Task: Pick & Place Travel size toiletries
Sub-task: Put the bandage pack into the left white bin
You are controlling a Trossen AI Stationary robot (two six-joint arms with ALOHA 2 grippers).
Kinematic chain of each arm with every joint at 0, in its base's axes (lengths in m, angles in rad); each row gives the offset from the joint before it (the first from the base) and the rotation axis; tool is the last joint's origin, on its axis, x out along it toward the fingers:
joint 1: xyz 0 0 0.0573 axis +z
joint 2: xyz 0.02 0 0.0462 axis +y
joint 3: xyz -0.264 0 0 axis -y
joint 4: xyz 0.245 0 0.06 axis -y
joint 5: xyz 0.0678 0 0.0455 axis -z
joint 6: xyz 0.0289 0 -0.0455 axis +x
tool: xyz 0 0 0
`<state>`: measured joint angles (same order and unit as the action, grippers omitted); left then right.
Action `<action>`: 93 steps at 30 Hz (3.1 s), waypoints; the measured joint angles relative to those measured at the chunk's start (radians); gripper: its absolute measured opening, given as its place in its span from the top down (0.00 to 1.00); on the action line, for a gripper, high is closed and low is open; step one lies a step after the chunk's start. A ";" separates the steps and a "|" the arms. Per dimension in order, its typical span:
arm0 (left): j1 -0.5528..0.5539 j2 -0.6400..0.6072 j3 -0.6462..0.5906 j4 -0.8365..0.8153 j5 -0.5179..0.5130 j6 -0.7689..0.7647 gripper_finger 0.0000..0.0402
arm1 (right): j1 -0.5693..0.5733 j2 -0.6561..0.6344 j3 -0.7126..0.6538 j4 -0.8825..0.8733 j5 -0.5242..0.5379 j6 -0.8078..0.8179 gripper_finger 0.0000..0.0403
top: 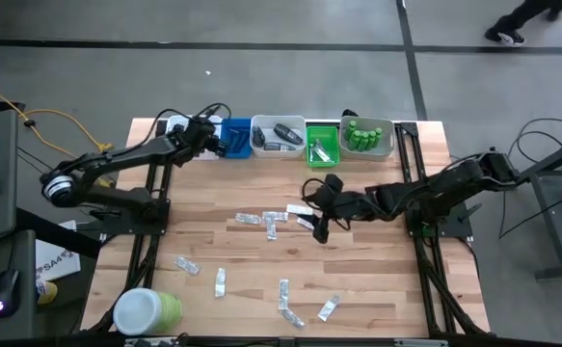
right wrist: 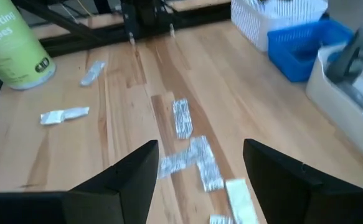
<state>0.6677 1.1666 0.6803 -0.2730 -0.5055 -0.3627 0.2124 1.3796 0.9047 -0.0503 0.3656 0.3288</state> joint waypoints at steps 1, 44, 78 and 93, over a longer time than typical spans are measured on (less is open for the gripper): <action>-0.007 -0.020 0.000 -0.007 0.021 0.000 0.61 | 0.003 0.000 0.000 -0.018 0.001 0.017 0.43; -0.505 -0.260 -0.001 -0.133 0.015 0.070 0.71 | 0.474 0.331 0.000 -0.172 -0.365 0.988 0.43; -0.505 -0.260 -0.001 -0.149 0.027 0.069 0.71 | 0.482 0.396 0.000 -0.082 -0.365 1.040 0.62; -0.505 -0.260 -0.001 -0.149 0.027 0.069 0.71 | 0.482 0.397 -0.001 -0.120 -0.346 1.036 0.95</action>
<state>0.1631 0.9066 0.6796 -0.4221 -0.4782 -0.2935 0.6941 1.7767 0.9039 -0.1699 0.0193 1.3644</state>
